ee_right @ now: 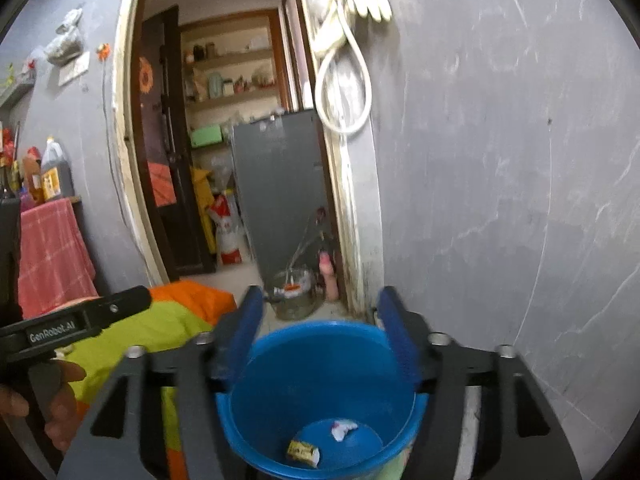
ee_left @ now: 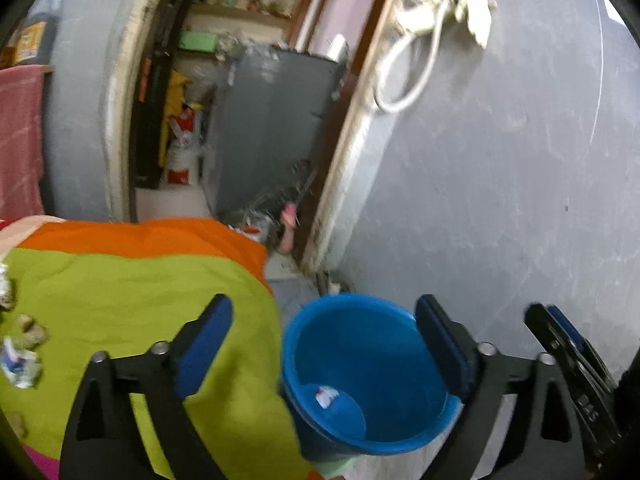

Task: Collect trash
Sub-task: 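Open both grippers to drop the wrappers into the blue bucket, then move both grippers back to the trash pile on the blanket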

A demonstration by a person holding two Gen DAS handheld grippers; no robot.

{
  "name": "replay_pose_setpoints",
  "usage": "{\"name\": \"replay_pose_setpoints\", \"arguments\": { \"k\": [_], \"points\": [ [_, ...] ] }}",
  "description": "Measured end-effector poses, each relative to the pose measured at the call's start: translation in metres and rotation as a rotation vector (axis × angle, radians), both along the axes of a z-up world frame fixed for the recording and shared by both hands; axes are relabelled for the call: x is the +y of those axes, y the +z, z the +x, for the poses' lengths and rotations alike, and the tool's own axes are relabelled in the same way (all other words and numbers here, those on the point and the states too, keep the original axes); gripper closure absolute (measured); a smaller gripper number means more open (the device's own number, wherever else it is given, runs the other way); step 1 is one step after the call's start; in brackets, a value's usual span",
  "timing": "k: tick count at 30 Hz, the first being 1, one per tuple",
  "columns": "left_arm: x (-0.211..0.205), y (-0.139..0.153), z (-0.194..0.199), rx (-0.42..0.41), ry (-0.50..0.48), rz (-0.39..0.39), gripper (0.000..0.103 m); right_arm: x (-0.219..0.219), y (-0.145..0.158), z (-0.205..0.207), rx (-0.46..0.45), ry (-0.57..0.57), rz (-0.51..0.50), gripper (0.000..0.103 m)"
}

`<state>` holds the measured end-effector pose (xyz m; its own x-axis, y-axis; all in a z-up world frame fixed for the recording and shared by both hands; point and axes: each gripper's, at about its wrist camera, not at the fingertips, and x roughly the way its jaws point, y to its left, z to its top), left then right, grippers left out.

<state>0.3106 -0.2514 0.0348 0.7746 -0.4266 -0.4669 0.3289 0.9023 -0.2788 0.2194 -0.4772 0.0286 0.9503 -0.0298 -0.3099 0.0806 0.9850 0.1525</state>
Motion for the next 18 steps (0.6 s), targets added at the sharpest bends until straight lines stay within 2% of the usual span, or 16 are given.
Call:
{"name": "replay_pose_setpoints", "arguments": {
  "k": [2, 3, 5, 7, 12, 18],
  "points": [
    [0.015, 0.008, -0.006, -0.033, 0.033, -0.002, 0.003, 0.009, 0.008, -0.006, -0.026, 0.004, -0.013, 0.022],
    [0.023, 0.012, -0.01, -0.052, 0.048, 0.001, 0.003, 0.014, 0.012, -0.008, -0.037, 0.008, -0.019, 0.02],
    [0.037, 0.018, -0.019, -0.079, 0.069, 0.012, 0.002, 0.021, 0.018, -0.013, -0.055, 0.012, -0.029, 0.008],
    [0.051, 0.024, -0.028, -0.104, 0.087, 0.025, 0.002, 0.029, 0.023, -0.018, -0.071, 0.021, -0.031, 0.0],
    [0.078, 0.028, -0.058, -0.17, 0.118, 0.072, 0.002, 0.055, 0.033, -0.026, -0.09, 0.059, -0.029, 0.0],
    [0.112, 0.032, -0.086, -0.207, 0.163, 0.093, 0.002, 0.092, 0.041, -0.034, -0.108, 0.108, -0.036, 0.0]
  ]
}}
